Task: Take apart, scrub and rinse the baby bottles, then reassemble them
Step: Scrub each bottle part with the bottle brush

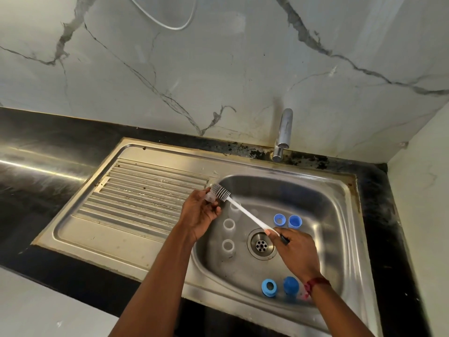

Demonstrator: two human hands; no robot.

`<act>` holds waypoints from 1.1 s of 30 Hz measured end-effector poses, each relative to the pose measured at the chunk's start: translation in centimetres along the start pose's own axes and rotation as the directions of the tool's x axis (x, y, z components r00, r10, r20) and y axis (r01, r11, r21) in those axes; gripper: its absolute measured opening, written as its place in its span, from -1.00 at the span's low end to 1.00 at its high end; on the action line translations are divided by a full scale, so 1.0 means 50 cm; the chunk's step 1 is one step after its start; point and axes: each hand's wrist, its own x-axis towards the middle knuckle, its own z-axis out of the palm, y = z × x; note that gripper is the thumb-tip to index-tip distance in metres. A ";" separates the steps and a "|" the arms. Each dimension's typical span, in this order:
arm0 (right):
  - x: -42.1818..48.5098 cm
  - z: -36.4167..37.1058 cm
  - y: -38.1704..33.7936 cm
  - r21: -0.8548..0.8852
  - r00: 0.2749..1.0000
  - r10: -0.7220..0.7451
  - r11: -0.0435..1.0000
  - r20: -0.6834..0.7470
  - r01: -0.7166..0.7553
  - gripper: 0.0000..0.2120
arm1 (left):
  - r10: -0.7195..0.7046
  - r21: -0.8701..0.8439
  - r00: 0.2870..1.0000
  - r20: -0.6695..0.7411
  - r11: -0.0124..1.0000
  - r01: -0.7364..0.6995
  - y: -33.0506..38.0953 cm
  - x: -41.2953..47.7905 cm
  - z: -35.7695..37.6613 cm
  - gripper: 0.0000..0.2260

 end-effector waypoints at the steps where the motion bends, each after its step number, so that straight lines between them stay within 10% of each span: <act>1: 0.003 -0.002 -0.002 -0.002 1.000 0.004 1.000 0.007 -0.004 -0.51 | -0.007 0.005 1.000 0.004 1.000 0.007 0.002 0.001 -0.004 -0.81; 13: 0.006 -0.011 -0.002 0.065 0.998 0.018 0.998 0.054 -0.022 -0.47 | 0.185 0.271 0.981 -0.056 0.949 -0.163 0.013 0.002 -0.011 -0.82; 33: -0.002 -0.018 -0.003 -0.054 0.997 -0.042 0.997 0.061 0.046 -0.65 | 0.222 0.074 0.965 -0.141 0.974 -0.214 0.003 -0.007 -0.010 -0.86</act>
